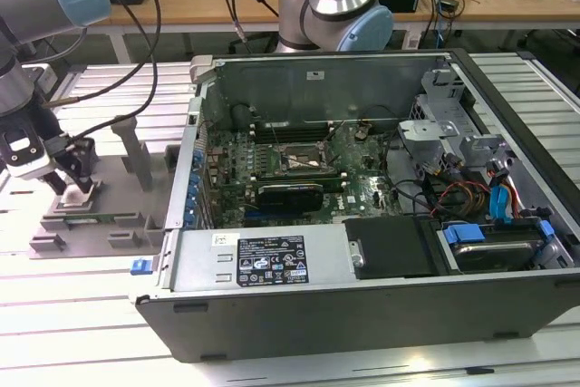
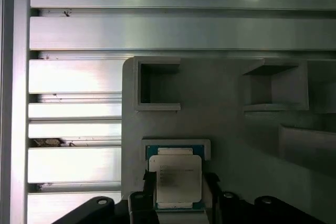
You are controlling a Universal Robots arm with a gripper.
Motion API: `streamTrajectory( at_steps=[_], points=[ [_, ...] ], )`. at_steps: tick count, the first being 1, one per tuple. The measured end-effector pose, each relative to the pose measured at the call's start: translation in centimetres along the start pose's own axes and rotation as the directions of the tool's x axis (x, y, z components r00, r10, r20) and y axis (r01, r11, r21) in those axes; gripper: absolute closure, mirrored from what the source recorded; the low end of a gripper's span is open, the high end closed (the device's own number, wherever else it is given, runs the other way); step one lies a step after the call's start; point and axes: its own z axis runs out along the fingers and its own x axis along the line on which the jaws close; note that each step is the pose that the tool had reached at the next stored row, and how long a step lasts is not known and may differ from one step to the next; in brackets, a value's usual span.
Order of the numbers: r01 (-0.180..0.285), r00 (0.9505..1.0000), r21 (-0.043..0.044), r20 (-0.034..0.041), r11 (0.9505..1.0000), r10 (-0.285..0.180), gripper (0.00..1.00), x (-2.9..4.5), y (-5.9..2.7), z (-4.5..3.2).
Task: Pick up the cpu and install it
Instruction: 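Pick up the cpu and move it towards the insertion slot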
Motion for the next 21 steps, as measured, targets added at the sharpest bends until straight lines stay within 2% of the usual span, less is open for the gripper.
streamTrajectory(
  at_steps=[1, 4, 5, 7, 9, 11, 12, 21],
  points=[
    [0.0, 1.0, 0.0, 0.0, 1.0, 0.0, 0.46, 0.0, 0.0, 0.0],
    [0.0, 1.0, 0.0, 0.0, 1.0, 0.0, 0.4, 0.0, 0.0, 0.0],
    [0.0, 1.0, 0.0, 0.0, 1.0, 0.0, 0.34, 0.0, 0.0, 0.0],
    [0.001, 1.0, 0.001, 0.0004, 1.0, -0.001, 0.34, -0.01, 0.0, 0.09],
    [0.002, 1.0, 0.0059, -0.0001, 1.0, -0.002, 0.34, 0.01, 0.0, 0.22],
    [0.004, 1.0, 0.0161, 0.0, 0.9999, -0.004, 0.34, 0.02, 0.02, 0.57],
    [0.005, 1.0, 0.0181, -0.0001, 0.9998, -0.005, 0.34, 0.02, 0.01, 0.73],
    [0.01, 1.0, 0.0189, -0.0004, 0.9998, -0.01, 0.34, 0.03, 0.31, 1.59]
  ],
)
